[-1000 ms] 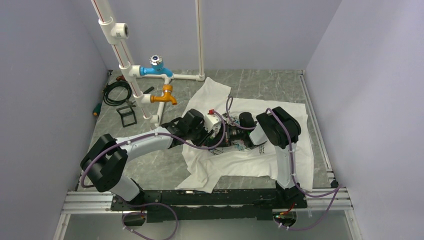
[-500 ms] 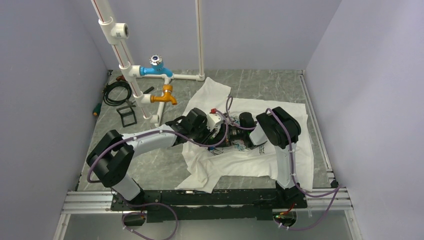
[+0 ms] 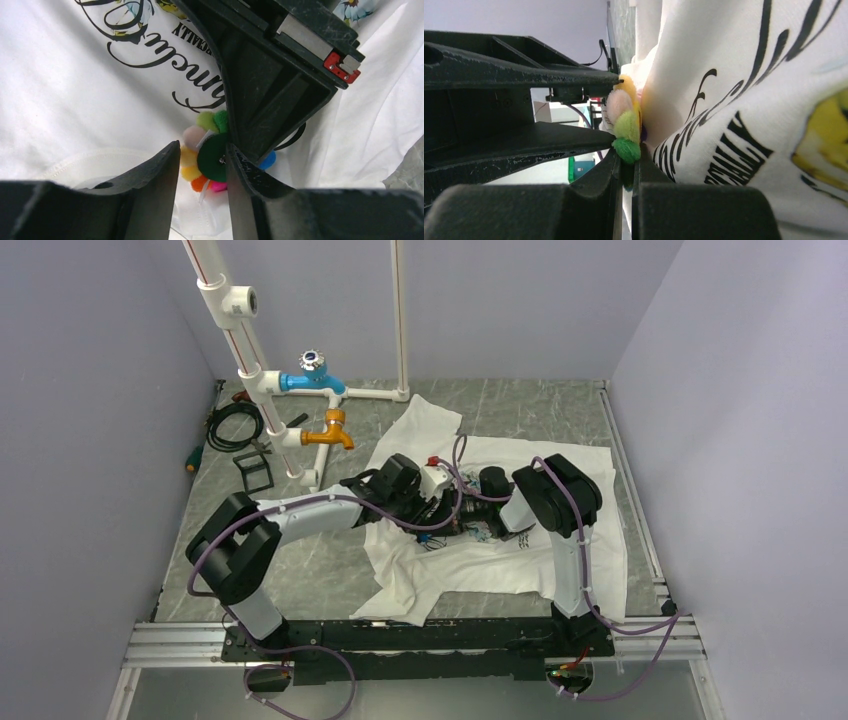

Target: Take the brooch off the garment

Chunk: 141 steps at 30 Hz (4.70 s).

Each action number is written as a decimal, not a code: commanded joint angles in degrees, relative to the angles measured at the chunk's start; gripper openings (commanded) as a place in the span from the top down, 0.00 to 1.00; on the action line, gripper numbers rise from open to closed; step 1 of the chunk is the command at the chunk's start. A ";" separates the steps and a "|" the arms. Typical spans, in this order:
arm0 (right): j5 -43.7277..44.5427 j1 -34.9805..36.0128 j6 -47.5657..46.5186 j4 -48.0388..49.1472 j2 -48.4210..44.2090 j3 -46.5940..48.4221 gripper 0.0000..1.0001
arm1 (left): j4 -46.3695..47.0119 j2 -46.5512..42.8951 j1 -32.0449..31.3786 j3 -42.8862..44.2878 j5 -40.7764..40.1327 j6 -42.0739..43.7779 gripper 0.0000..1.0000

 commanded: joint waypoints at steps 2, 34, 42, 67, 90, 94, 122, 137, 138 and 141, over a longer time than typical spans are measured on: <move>-1.89 0.21 -0.43 4.19 -2.73 -0.46 1.00 | -0.54 0.39 -0.49 2.81 2.11 -1.05 0.47; 4.02 -0.10 0.79 17.37 -3.79 -4.93 1.00 | 2.57 -8.60 8.36 -6.49 14.25 -14.93 0.41; 3.76 -0.01 -1.01 17.60 -4.51 -5.63 1.00 | 3.37 -7.56 9.03 -5.78 15.23 -15.42 0.45; 3.74 0.58 -2.68 17.58 -5.39 -5.89 1.00 | 4.82 -4.57 10.05 -4.49 20.63 -17.89 0.46; 3.40 0.83 -1.76 19.06 -4.47 -5.61 1.00 | 6.26 -5.39 12.44 -6.97 23.84 -18.71 0.46; 3.24 0.82 -1.42 19.65 -4.16 -5.41 1.00 | 9.40 -7.09 13.15 -8.91 27.41 -18.77 0.47; 2.91 1.29 -1.64 21.19 -5.73 -6.31 1.00 | 3.48 -1.34 13.15 -3.57 20.54 -19.66 0.64; 6.24 0.60 -11.60 7.38 -8.85 -5.79 1.00 | 7.81 -6.71 13.15 -6.69 24.18 -18.13 0.44; 6.47 0.61 -12.34 6.42 -9.00 -5.67 1.00 | 7.69 -6.90 13.15 -6.80 24.40 -17.94 0.43; 6.69 0.69 -13.35 5.23 -8.83 -5.25 1.00 | 7.53 -7.67 13.16 -7.29 24.62 -17.04 0.38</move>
